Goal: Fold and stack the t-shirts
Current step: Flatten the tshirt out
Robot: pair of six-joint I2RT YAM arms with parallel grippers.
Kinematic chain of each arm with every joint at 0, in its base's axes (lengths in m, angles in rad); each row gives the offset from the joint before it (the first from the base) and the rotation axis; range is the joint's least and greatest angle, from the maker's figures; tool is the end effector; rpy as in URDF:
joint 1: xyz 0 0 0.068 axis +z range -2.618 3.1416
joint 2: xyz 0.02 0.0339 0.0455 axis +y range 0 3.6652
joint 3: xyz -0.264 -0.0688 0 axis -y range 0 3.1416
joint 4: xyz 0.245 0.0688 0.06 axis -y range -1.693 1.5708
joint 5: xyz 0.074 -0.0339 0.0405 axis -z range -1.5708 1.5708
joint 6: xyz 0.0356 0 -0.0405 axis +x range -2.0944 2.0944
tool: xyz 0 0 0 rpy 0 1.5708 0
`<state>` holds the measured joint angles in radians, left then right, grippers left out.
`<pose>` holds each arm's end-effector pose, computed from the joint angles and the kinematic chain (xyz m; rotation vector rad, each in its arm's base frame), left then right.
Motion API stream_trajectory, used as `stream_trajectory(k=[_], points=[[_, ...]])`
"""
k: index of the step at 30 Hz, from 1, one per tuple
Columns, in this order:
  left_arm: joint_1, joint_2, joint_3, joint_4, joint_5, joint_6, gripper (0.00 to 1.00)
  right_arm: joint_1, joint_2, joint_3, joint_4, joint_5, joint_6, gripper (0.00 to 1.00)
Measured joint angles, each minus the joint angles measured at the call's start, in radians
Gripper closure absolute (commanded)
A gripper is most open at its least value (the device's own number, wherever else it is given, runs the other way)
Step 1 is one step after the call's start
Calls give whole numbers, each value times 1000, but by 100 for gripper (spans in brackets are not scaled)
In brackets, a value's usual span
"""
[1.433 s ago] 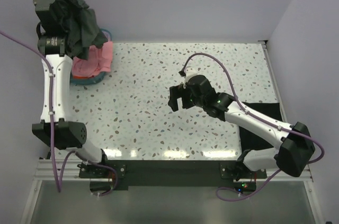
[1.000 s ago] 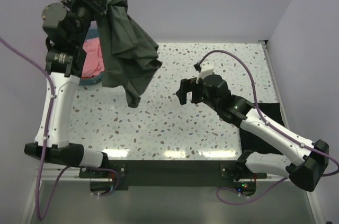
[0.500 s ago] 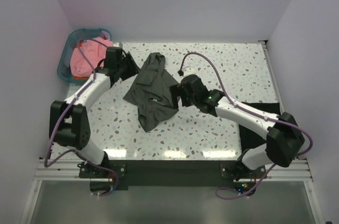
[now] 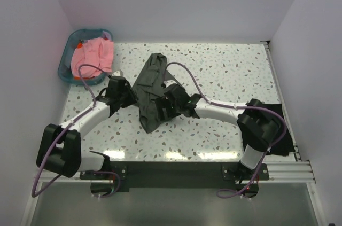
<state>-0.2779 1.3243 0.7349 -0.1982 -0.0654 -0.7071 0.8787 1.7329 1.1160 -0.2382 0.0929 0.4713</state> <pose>0.2602 -0.0718 0.2056 -0.5411 2.3307 -0.3981 0.2380 0.2820 0.1987 -0.4601 2.4406 0.4902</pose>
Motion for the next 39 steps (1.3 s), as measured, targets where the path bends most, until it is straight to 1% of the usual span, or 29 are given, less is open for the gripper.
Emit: stream_trajectory(k=[2, 3, 5, 10, 13, 15, 16, 17, 19, 20, 22, 23, 24, 25, 26, 28, 30, 31, 34, 37, 39], points=[[-5, 10, -24, 5, 11, 1, 54, 40, 10, 0, 9, -3, 21, 14], [-9, 18, -30, 11, 16, 2, 50, 58, 13, 0, 16, -3, 31, 15], [-19, 31, -35, 27, 24, 5, 46, 80, 19, -8, 31, -2, 55, 15], [-48, 60, -64, 78, 46, 10, 46, 78, 63, -28, 56, 1, 119, 20], [-58, 83, -82, 98, 61, 10, 47, 74, 88, -31, 74, 3, 151, 20], [-65, 105, -87, 118, 69, 9, 55, 75, 93, -31, 86, 12, 168, 27], [-71, 118, -87, 130, 73, 8, 61, 75, 96, -31, 90, 18, 176, 32], [-77, 132, -87, 141, 79, 9, 77, 75, 100, -28, 90, 26, 182, 42], [-90, 157, -87, 157, 85, 6, 85, 74, 109, -23, 88, 43, 193, 56], [-100, 167, -87, 161, 87, 4, 93, 72, 113, -22, 89, 52, 197, 71], [-125, 175, -87, 167, 90, -8, 100, 60, 113, -26, 73, 62, 203, 82], [-139, 175, -87, 171, 93, -10, 100, 49, 111, -31, 70, 63, 207, 87], [-153, 175, -87, 175, 97, -14, 100, 37, 106, -36, 69, 65, 209, 94], [-168, 175, -87, 179, 102, -16, 100, 14, 92, -53, 70, 65, 206, 98], [-181, 174, -87, 180, 107, -18, 100, -14, 69, -78, 64, 65, 205, 100], [-212, 164, -87, 181, 123, -31, 100, -86, 10, -132, 41, 66, 199, 100], [-243, 146, -85, 190, 153, -43, 90, -186, -87, -185, 10, 56, 196, 100], [-263, 135, -80, 200, 172, -50, 79, -217, -129, -195, -1, 50, 193, 100], [-286, 93, -67, 203, 178, -54, 61, -308, -299, -208, -64, 101, 157, 100], [-280, 80, -48, 189, 138, -60, 59, -354, -397, -208, -94, 146, 134, 100], [-279, 107, -9, 174, 116, -59, 59, -355, -404, -208, -105, 152, 126, 100]])
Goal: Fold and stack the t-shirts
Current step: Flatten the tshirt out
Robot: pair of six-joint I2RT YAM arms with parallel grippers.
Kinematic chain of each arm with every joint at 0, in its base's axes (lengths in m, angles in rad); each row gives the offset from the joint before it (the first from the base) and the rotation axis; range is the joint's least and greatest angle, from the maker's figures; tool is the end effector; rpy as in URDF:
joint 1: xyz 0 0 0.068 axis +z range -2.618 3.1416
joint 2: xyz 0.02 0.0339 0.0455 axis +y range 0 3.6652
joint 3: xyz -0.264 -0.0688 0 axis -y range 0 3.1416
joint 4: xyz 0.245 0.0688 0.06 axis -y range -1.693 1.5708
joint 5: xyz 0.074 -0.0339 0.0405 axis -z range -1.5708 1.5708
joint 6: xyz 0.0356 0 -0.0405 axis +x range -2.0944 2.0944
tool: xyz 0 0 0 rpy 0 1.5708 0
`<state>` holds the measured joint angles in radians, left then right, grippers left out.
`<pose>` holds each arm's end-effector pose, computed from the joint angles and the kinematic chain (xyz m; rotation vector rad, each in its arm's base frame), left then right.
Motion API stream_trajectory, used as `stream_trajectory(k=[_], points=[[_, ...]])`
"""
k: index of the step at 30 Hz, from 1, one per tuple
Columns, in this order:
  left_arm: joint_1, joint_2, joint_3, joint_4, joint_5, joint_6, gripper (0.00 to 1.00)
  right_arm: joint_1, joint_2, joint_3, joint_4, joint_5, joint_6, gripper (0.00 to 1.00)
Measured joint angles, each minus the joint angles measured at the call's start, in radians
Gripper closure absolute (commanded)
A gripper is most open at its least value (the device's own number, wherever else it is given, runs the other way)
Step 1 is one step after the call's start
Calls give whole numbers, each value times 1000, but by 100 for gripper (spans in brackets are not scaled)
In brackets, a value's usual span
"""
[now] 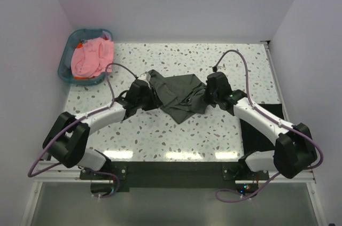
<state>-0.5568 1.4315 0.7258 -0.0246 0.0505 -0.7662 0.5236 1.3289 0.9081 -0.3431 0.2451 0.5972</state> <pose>0.2455 -0.1550 0.1886 -0.2251 2.4031 -0.7106 0.2496 0.1342 0.2494 0.2073 2.3142 0.2844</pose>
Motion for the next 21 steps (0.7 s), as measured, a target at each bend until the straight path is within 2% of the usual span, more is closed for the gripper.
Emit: stream_trajectory(k=[8, 12, 15, 21], points=[[0, 241, 226, -11, -82, 24, 53, 6, 58, -37, -45, -4, -19, 100], [0, 304, 274, -11, -84, 26, 52, 6, 58, -38, -47, -5, -26, 100], [-5, 349, 318, -17, -85, 29, 47, 6, 58, -42, -46, -7, -31, 100], [-50, 431, 420, -26, -102, 56, 44, 6, 58, -50, -45, -14, -34, 100]])
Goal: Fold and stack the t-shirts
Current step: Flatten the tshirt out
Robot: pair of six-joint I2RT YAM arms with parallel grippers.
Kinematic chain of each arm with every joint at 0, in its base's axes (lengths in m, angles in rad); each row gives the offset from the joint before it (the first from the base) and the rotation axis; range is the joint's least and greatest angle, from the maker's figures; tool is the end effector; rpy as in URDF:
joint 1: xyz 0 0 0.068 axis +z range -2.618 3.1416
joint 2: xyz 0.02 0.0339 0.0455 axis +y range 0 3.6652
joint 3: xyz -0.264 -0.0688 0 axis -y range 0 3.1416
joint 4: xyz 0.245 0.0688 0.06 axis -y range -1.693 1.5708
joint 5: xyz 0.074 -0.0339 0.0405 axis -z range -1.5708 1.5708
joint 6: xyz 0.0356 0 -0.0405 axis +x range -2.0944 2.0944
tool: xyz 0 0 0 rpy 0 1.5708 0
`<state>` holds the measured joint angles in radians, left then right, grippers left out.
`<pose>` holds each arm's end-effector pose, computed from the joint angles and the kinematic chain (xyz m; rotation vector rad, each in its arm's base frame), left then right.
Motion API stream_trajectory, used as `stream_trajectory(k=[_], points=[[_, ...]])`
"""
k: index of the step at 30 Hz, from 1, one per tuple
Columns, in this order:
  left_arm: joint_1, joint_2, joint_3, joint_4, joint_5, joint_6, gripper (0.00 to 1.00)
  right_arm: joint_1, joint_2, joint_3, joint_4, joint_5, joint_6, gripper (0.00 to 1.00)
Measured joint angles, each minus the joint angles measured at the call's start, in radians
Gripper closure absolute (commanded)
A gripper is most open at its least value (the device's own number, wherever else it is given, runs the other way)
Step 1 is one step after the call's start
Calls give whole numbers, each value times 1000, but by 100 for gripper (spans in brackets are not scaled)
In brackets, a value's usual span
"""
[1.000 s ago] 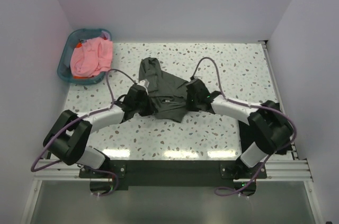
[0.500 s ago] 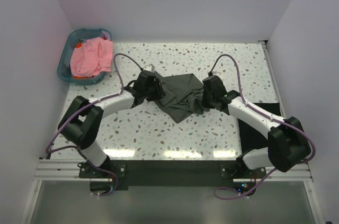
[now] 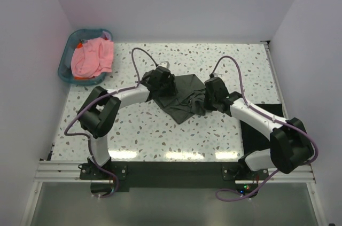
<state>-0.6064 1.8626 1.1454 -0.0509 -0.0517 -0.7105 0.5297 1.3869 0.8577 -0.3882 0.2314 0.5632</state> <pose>0.3288 -0.2258 0.1744 -0.1521 2.4099 -0.5776 0.2454 0.1342 0.2149 0.1382 2.4596 0.1890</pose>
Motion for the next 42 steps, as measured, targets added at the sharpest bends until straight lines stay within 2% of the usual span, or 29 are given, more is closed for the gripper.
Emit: stream_trajectory(k=[5, 9, 14, 15, 16, 21, 24, 28, 33, 36, 42], points=[[-43, 62, 64, -42, -36, 24, 47, 0, 0, 0, 5, -13, -1, 100], [-53, 91, 74, -66, -61, 36, 57, 0, 0, 0, 7, -14, -3, 100], [-53, 101, 96, -89, -78, 50, 84, 0, 0, -6, 9, -14, -4, 100], [-53, 101, 97, -95, -80, 51, 97, -1, 0, -8, 8, -14, -5, 100], [-53, 101, 97, -99, -84, 50, 100, -1, 0, -9, 8, -14, -5, 100], [-51, 89, 104, -145, -105, 61, 100, -16, -4, -9, 7, -16, -7, 100], [-40, 24, 93, -196, -118, 68, 100, -36, -19, -9, 4, -18, -9, 100], [34, -198, 2, -228, -128, 68, 100, -85, -59, -9, -9, -25, -18, 100], [244, -536, -166, -246, -152, 68, 100, -160, -130, 0, -37, -43, -29, 100], [322, -651, -220, -282, -164, 70, 100, -192, -168, 27, -62, -45, -33, 100], [352, -742, -238, -339, -157, 77, 100, -210, -199, 100, -86, -48, -38, 100]])
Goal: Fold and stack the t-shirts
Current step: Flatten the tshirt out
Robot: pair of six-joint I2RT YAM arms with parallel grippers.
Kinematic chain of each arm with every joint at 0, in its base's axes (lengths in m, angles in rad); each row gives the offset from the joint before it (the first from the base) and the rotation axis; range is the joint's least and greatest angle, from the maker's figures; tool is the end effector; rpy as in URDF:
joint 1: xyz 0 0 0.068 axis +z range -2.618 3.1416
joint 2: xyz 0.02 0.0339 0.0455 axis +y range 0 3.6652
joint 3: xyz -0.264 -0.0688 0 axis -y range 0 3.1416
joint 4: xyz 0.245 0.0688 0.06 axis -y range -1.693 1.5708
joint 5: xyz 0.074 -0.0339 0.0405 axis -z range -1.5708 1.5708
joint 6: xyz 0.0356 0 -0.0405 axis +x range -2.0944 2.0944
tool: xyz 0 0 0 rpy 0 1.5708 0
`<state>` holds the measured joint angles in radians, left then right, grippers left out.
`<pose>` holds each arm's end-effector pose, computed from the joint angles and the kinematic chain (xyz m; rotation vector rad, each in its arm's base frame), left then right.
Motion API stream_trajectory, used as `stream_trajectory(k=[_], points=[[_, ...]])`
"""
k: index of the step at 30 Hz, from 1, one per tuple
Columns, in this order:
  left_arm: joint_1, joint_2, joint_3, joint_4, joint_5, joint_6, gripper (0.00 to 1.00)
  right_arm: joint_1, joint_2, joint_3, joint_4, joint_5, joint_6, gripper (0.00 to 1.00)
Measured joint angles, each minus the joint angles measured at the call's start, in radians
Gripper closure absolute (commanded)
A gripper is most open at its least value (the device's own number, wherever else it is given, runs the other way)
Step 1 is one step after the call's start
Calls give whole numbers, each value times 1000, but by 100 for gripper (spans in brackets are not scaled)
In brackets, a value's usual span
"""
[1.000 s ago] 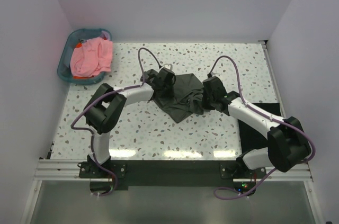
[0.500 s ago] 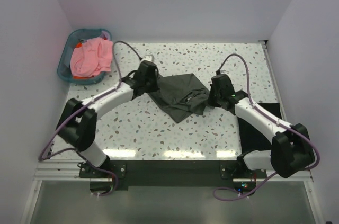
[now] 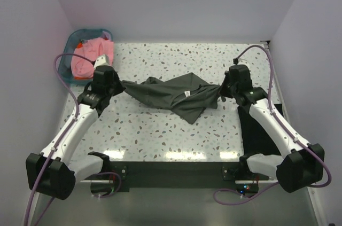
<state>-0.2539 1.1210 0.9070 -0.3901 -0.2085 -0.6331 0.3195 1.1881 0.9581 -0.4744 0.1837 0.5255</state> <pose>0.2409 -0.0549 0.2960 -0.5261 2.1092 -0.2837 0.2458 0.0745 0.2904 0.3296 2.2482 0.2398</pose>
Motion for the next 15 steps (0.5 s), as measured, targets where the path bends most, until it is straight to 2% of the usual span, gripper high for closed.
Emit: stream_trajectory(k=[7, 15], points=[[39, -38, 58, -37, 17, 0, 100, 0, -22, 90, -48, 10, -15, 100], [67, -50, 283, -70, 30, 11, 100, 0, -67, 261, -84, 85, -40, 100]])
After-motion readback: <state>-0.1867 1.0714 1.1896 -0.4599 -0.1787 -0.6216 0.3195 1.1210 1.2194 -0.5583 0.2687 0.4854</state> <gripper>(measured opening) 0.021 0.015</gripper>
